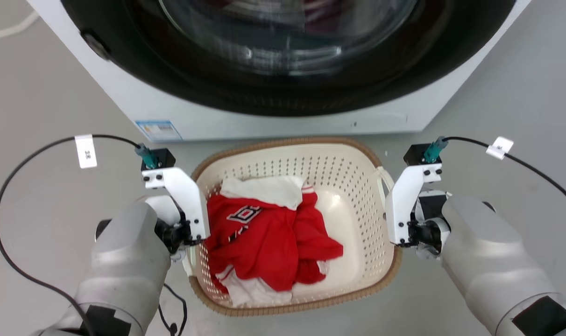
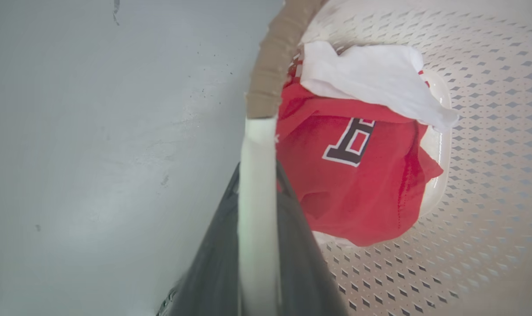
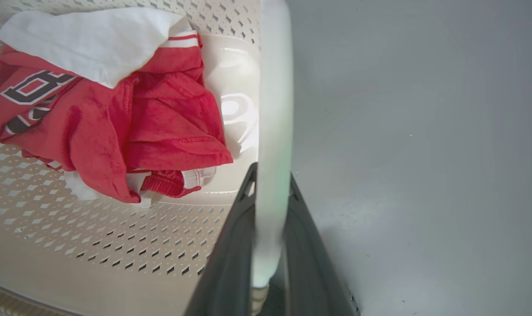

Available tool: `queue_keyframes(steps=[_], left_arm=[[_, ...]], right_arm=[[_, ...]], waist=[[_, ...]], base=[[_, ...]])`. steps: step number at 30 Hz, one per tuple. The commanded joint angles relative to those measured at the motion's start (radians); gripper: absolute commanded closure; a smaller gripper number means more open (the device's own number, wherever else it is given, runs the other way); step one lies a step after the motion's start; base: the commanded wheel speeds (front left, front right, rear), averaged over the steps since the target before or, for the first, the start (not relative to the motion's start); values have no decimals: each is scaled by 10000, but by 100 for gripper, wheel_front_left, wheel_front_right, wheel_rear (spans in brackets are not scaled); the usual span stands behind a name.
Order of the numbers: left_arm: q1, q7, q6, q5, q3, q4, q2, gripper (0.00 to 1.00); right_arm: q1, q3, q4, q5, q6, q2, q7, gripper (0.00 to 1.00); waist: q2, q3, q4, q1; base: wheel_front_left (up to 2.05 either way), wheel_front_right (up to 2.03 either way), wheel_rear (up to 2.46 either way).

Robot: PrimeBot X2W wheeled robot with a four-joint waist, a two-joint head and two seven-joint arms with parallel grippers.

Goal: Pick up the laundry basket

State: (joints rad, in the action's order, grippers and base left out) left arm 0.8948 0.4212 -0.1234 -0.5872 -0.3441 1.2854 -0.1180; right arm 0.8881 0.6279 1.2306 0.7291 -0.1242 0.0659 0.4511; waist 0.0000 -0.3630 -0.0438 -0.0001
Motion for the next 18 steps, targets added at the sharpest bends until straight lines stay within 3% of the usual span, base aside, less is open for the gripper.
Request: queue_keyframes(steps=[1,18], left_arm=[[-154,86,-128,-122,-62,-102,277,100],[-1039,545,-120,-581,-681,-123,43,100]], right_arm=[[-106,65,-111,141,-118,-281,99,100],[-673,349,297,733,-117,-239,1389,100]], waist=[[0,769,39,1],[0,3418,43,1]], base=[[0,0,0],[0,0,0]])
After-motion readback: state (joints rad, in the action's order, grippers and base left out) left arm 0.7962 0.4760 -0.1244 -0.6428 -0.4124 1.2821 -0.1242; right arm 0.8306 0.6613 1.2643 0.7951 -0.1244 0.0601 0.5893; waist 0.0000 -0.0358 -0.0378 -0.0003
